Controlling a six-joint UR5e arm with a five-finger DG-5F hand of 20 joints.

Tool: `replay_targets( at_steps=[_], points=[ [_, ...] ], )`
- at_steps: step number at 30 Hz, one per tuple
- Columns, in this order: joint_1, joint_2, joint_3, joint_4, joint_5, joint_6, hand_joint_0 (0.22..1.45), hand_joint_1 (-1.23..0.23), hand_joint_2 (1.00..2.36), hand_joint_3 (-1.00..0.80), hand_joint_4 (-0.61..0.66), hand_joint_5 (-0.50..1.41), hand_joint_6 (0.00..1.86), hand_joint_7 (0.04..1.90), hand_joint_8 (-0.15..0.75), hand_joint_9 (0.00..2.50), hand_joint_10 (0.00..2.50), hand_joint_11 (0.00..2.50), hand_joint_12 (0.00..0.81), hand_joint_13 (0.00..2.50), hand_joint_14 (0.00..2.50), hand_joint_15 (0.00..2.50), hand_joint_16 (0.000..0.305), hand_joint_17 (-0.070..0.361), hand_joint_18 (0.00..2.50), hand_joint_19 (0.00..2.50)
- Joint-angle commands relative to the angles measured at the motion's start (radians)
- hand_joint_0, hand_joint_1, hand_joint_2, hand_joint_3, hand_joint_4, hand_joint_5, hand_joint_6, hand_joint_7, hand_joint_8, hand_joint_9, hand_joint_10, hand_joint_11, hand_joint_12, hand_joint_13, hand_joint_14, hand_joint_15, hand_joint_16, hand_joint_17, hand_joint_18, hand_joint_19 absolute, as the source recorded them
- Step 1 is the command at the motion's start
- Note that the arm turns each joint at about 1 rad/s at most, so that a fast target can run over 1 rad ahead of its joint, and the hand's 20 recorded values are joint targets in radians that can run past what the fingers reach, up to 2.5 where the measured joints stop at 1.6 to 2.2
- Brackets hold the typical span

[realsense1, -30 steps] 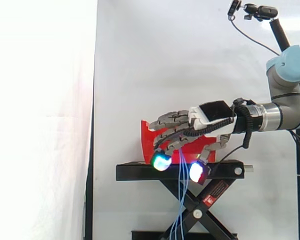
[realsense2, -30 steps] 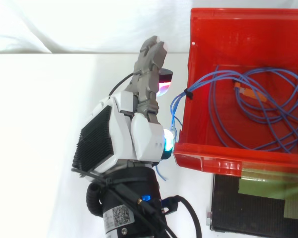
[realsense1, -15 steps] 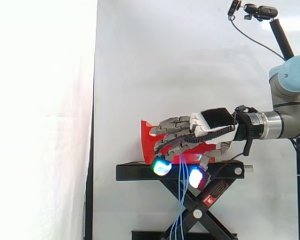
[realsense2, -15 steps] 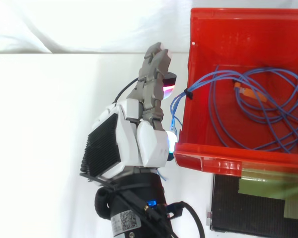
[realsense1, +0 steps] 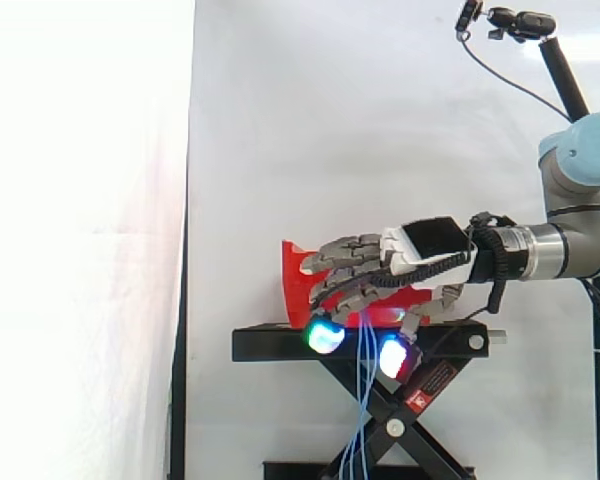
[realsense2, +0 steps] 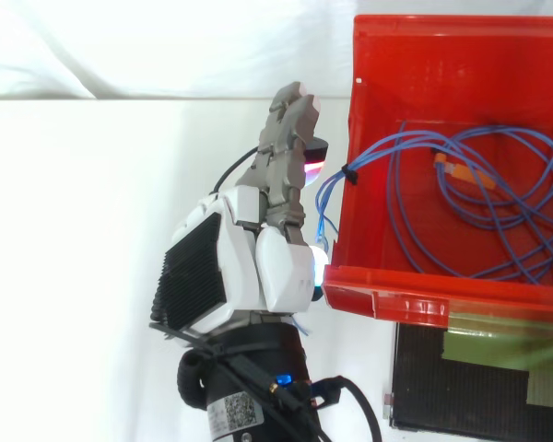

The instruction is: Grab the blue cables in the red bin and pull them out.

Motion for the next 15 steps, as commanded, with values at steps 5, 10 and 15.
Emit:
replay_targets(
  at_steps=[5, 10, 15],
  points=[
    [0.000, 0.000, 0.003, -0.015, 0.000, 0.035, 0.76, -1.00, 1.00, -1.00, 0.20, 0.63, 0.00, 0.64, 0.275, 0.47, 0.01, 0.34, 0.358, 0.25, 0.01, 0.16, 0.053, 0.120, 0.19, 0.37],
    [0.000, 0.000, 0.026, -0.045, -0.002, 0.052, 0.76, -1.00, 1.00, -1.00, 0.20, 0.63, 0.00, 0.64, 0.275, 0.47, 0.01, 0.33, 0.358, 0.24, 0.01, 0.16, 0.054, 0.120, 0.18, 0.37],
    [0.000, 0.000, 0.039, -0.065, -0.002, 0.050, 0.76, -1.00, 1.00, -1.00, 0.20, 0.63, 0.00, 0.63, 0.274, 0.47, 0.01, 0.33, 0.358, 0.24, 0.01, 0.16, 0.053, 0.120, 0.19, 0.37]
  ],
)
